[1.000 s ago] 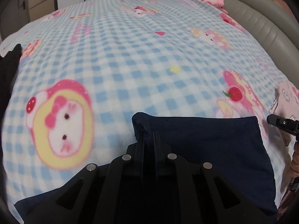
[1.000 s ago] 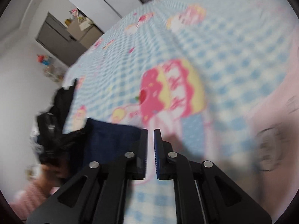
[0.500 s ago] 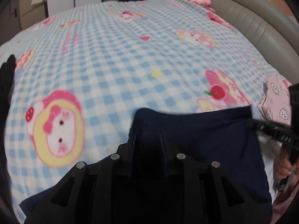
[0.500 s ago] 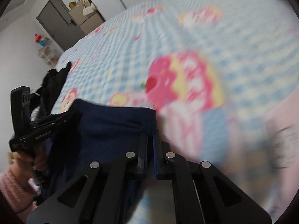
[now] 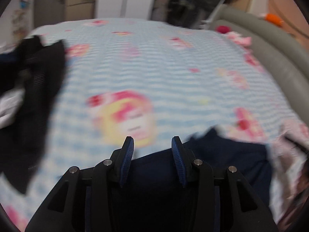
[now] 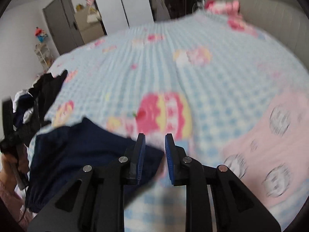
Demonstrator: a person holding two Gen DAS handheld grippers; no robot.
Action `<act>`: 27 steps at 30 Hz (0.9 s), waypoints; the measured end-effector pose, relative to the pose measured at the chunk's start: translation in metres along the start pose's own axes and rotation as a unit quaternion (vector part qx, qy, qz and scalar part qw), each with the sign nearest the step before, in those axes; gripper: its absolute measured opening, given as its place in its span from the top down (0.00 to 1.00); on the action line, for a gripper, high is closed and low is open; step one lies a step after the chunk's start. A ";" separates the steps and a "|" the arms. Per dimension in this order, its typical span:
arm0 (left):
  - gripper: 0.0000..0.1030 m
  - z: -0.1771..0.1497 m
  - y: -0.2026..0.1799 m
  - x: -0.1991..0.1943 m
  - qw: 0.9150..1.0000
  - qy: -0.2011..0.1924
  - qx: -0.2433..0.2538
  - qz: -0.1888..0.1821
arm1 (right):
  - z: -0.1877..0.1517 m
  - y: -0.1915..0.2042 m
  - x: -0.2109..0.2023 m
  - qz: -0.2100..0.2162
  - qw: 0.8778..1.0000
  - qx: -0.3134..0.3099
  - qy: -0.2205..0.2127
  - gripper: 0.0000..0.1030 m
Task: Fold clothes
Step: 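Lower and spread the navy garment flat on the blanket with both grippers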
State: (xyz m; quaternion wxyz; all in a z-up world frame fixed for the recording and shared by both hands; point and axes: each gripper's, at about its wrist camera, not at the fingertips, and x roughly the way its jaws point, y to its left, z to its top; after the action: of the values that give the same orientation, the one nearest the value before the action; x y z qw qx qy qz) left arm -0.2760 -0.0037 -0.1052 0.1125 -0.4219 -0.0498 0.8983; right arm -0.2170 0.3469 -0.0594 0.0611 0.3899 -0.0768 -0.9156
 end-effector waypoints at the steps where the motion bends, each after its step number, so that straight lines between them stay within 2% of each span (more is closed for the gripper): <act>1: 0.56 -0.004 0.013 -0.001 1.000 0.009 -0.007 0.016 | 0.008 0.010 0.003 0.034 0.999 -0.004 0.011 0.76; 3: 0.54 -0.013 0.037 0.000 0.998 0.032 -0.031 0.037 | 0.023 0.033 0.013 0.105 0.994 -0.012 0.036 0.74; 4: 0.54 -0.018 0.048 0.001 0.997 0.040 -0.047 0.035 | 0.032 0.053 0.027 0.144 0.987 -0.019 0.064 0.72; 6: 0.52 -0.025 0.059 0.004 0.996 0.046 -0.071 0.020 | 0.038 0.085 0.048 0.169 0.980 -0.049 0.093 0.71; 8: 0.52 -0.028 0.062 0.002 0.996 0.037 -0.082 0.031 | 0.042 0.119 0.077 0.184 0.971 -0.081 0.126 0.68; 10: 0.50 -0.025 0.064 -0.011 0.994 0.005 -0.086 0.072 | 0.041 0.154 0.117 0.194 0.960 -0.102 0.176 0.64; 11: 0.45 -0.023 0.068 -0.016 0.993 -0.005 -0.094 0.078 | 0.038 0.163 0.129 0.189 0.956 -0.110 0.193 0.64; 12: 0.41 -0.022 0.073 -0.017 0.992 -0.002 -0.103 0.068 | 0.034 0.172 0.140 0.183 0.953 -0.119 0.210 0.64; 14: 0.41 -0.025 0.083 -0.010 0.992 0.031 -0.118 0.040 | 0.024 0.185 0.158 0.167 0.948 -0.143 0.232 0.64; 15: 0.42 -0.029 0.085 -0.009 0.992 0.037 -0.117 0.041 | 0.019 0.190 0.167 0.158 0.945 -0.154 0.241 0.64; 16: 0.44 -0.032 0.086 -0.007 0.992 0.046 -0.113 0.040 | 0.015 0.191 0.172 0.152 0.944 -0.159 0.244 0.64; 17: 0.57 -0.035 0.086 -0.003 0.992 0.056 -0.104 0.031 | 0.013 0.190 0.174 0.154 0.945 -0.158 0.243 0.65; 18: 0.80 -0.037 0.084 -0.001 0.993 0.062 -0.099 0.018 | 0.011 0.189 0.175 0.156 0.945 -0.157 0.240 0.81; 19: 0.87 -0.037 0.082 -0.001 0.993 0.062 -0.096 -0.002 | 0.012 0.187 0.173 0.160 0.947 -0.155 0.230 0.93; 20: 0.91 -0.036 0.080 -0.004 0.994 0.055 -0.093 -0.012 | 0.014 0.184 0.169 0.163 0.950 -0.150 0.218 0.94; 24: 0.92 -0.021 0.076 -0.031 0.997 -0.010 -0.075 -0.002 | 0.032 0.176 0.141 0.177 0.965 -0.133 0.138 0.97; 26: 0.92 -0.015 0.080 -0.033 0.997 -0.018 -0.075 0.004 | 0.036 0.174 0.145 0.185 0.967 -0.115 0.132 0.97; 27: 0.88 -0.014 0.082 -0.029 0.997 -0.014 -0.072 0.011 | 0.038 0.173 0.147 0.189 0.968 -0.107 0.129 0.96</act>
State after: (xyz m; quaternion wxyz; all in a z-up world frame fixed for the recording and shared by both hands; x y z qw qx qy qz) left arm -0.2607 -0.0908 -0.1074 0.0714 -0.4171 -0.1112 0.8992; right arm -0.3366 0.1557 -0.1049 0.2835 0.4740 -0.0425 -0.8326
